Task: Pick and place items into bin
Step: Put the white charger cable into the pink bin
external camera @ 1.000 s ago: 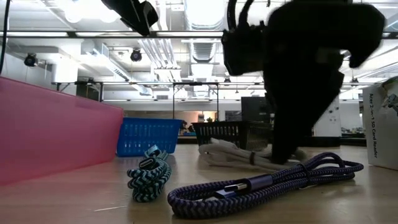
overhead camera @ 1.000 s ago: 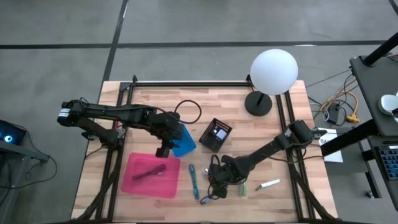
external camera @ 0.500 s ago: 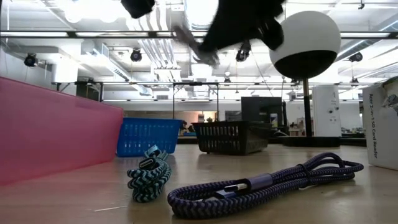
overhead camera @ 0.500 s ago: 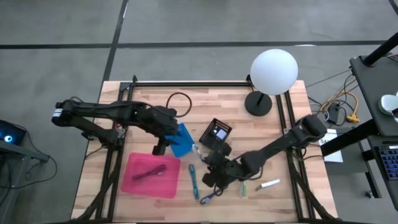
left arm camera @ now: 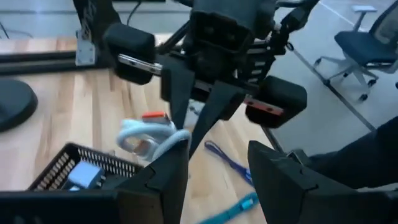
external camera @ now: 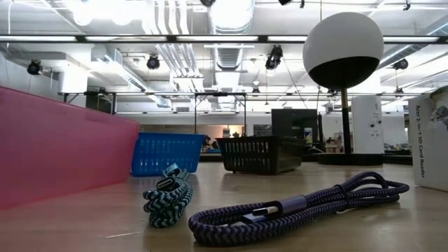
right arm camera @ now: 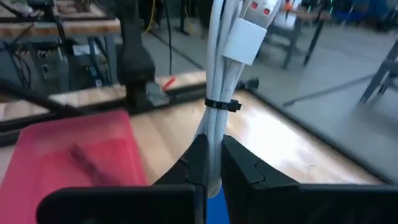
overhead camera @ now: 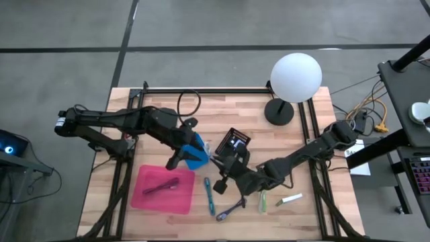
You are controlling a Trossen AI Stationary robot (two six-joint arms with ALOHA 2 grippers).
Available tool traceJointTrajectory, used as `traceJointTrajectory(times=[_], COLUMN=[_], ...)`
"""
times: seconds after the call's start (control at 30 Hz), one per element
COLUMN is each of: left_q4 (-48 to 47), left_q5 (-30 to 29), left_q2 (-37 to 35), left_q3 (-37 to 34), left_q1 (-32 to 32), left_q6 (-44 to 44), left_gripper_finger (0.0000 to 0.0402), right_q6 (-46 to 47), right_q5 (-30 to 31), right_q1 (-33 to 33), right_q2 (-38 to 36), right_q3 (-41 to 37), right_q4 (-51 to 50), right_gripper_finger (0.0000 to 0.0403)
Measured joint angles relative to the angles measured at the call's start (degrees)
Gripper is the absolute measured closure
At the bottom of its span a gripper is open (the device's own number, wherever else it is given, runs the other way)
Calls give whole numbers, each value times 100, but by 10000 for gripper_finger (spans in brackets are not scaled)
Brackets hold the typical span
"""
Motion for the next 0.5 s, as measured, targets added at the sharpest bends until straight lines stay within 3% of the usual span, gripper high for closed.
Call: traceJointTrajectory(times=[0.3,0.5], left_q4=[181,179], left_q5=[-214,-1056], left_q2=[11,11], left_q3=[0,1], left_q1=[26,29], left_q6=[11,61], left_gripper_finger=[250,250], right_q6=[-561,-716], right_q5=[16,29], right_q1=[-20,-7], right_q2=[-201,-259], right_q3=[0,0], right_q4=[310,310], right_gripper_finger=[390,390])
